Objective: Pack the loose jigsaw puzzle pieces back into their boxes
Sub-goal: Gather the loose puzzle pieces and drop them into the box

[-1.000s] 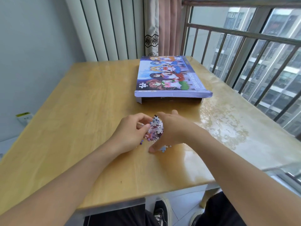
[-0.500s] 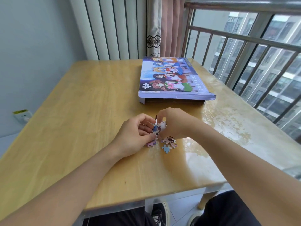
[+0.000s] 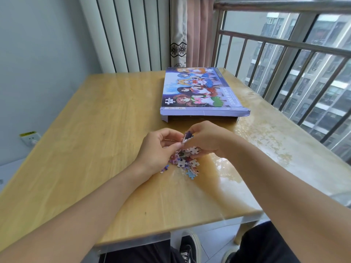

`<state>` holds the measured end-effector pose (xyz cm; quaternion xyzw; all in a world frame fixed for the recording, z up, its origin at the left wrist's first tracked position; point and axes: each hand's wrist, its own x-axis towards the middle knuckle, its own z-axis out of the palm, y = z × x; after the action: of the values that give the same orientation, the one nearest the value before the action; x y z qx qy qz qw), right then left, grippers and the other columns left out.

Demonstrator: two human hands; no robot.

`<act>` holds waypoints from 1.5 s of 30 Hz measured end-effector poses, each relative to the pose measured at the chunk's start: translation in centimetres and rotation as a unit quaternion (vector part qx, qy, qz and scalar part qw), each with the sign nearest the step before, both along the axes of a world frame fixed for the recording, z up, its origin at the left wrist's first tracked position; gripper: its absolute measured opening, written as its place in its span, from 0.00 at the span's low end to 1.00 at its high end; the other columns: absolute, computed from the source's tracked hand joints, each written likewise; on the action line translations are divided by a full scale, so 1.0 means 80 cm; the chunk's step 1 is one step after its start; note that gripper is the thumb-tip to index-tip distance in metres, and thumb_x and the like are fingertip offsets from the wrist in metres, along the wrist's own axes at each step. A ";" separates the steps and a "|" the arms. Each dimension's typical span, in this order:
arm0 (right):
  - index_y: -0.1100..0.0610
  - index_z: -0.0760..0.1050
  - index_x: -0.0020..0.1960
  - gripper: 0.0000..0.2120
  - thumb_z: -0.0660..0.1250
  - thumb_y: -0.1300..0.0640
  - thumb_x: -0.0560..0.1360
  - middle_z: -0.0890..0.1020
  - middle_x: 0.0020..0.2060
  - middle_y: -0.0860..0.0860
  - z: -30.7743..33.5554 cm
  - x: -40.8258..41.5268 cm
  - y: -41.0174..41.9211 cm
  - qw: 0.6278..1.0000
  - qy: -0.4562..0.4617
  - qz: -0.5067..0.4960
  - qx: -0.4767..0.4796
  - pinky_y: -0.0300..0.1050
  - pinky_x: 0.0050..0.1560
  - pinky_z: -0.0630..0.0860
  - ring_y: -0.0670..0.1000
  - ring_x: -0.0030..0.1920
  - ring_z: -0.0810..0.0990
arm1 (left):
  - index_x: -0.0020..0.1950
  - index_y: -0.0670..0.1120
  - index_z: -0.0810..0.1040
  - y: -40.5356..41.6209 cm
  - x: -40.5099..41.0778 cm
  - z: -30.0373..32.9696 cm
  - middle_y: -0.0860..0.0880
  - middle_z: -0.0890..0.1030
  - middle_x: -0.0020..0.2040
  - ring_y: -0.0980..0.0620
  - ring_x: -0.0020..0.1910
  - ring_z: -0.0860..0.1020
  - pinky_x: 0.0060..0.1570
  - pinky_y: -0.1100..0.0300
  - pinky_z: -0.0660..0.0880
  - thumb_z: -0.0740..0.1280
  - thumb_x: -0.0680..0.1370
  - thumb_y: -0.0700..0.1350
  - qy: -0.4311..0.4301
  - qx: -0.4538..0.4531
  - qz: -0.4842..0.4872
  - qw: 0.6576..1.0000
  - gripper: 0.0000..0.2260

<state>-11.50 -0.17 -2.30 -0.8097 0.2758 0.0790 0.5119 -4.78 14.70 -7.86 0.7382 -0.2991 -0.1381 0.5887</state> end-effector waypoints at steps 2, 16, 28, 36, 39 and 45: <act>0.60 0.79 0.57 0.15 0.76 0.63 0.72 0.79 0.55 0.58 0.000 0.001 -0.004 0.996 -0.013 -0.030 0.080 0.45 0.40 0.84 0.56 0.50 0.84 | 0.50 0.49 0.83 -0.005 -0.001 0.000 0.53 0.86 0.48 0.56 0.49 0.84 0.49 0.63 0.80 0.69 0.78 0.34 0.006 -0.018 0.006 1.000 0.10; 0.66 0.75 0.58 0.10 0.64 0.73 0.78 0.78 0.55 0.62 -0.020 -0.010 -0.018 0.848 -0.137 -0.176 0.480 0.47 0.45 0.84 0.57 0.53 0.82 | 0.55 0.49 0.78 -0.031 0.026 0.050 0.50 0.83 0.47 0.54 0.48 0.83 0.45 0.62 0.80 0.67 0.75 0.33 -0.170 -0.048 0.076 0.981 0.13; 0.69 0.67 0.69 0.19 0.57 0.56 0.85 0.77 0.64 0.64 -0.018 -0.007 -0.059 0.782 -0.181 -0.318 0.504 0.58 0.59 0.79 0.62 0.62 0.79 | 0.51 0.51 0.83 -0.070 0.115 0.060 0.48 0.85 0.44 0.45 0.44 0.80 0.44 0.55 0.74 0.67 0.78 0.42 -0.348 0.183 0.110 0.913 0.07; 0.63 0.74 0.67 0.20 0.58 0.50 0.83 0.81 0.60 0.63 0.009 0.039 -0.073 0.643 -0.316 -0.350 0.603 0.61 0.64 0.76 0.63 0.60 0.81 | 0.51 0.49 0.84 -0.099 0.123 0.088 0.47 0.84 0.46 0.45 0.45 0.77 0.45 0.52 0.74 0.69 0.79 0.48 -0.320 0.130 0.135 0.929 0.06; 0.56 0.77 0.66 0.23 0.58 0.42 0.82 0.83 0.60 0.59 0.012 0.060 -0.080 0.595 -0.373 -0.352 0.619 0.63 0.65 0.75 0.62 0.60 0.81 | 0.52 0.48 0.84 -0.101 0.127 0.094 0.48 0.84 0.48 0.45 0.48 0.78 0.48 0.51 0.75 0.69 0.79 0.47 -0.310 0.112 0.131 0.935 0.06; 0.53 0.70 0.75 0.28 0.52 0.38 0.82 0.76 0.70 0.53 0.008 0.074 -0.079 0.573 -0.417 -0.370 0.601 0.54 0.73 0.67 0.53 0.69 0.75 | 0.50 0.48 0.84 -0.102 0.129 0.091 0.50 0.84 0.47 0.47 0.49 0.79 0.51 0.52 0.76 0.69 0.79 0.46 -0.285 0.100 0.115 0.946 0.05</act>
<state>-5.57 -6.47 -1.66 -0.0875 0.1965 -0.3160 0.9240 5.54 6.55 -0.61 0.8310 -0.3524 0.1174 0.4141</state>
